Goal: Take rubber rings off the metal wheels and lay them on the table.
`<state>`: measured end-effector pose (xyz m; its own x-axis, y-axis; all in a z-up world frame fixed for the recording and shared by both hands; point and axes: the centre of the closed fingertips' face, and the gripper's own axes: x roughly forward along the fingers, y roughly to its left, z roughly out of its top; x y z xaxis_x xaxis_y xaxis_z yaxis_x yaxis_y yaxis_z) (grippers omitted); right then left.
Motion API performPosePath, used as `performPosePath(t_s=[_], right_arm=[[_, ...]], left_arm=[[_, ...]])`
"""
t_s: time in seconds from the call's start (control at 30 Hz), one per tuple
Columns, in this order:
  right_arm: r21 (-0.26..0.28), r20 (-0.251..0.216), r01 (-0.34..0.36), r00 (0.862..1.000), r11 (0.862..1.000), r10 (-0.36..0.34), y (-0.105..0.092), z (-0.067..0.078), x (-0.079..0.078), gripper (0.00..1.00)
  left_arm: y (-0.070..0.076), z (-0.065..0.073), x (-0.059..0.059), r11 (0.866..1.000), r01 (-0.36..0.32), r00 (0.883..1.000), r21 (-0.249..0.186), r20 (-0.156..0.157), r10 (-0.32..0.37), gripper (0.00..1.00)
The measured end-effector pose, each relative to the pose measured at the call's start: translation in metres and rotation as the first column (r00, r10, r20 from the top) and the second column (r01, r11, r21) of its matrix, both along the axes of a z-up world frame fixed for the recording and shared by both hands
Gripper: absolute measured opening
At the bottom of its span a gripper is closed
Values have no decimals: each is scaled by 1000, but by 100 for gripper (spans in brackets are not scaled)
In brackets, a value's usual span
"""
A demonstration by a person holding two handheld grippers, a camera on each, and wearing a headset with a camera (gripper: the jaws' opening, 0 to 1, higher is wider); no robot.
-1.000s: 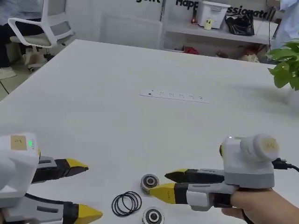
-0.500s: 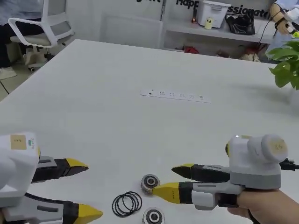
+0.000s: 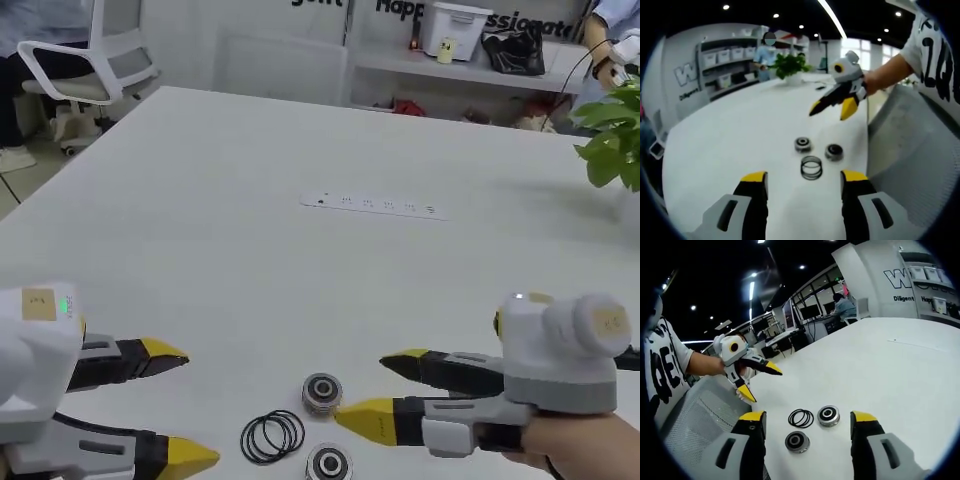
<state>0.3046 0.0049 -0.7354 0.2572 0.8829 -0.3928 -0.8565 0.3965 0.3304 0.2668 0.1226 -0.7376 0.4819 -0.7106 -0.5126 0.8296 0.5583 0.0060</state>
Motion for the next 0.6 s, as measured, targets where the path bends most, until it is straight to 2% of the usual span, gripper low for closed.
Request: performPosePath(t_s=[0.6], right_arm=[[-84,103,-38,994,996,47,-13,-5,-6,72]], left_arm=[[-4,2,0,1000,7,1000,3,3,-7,60]])
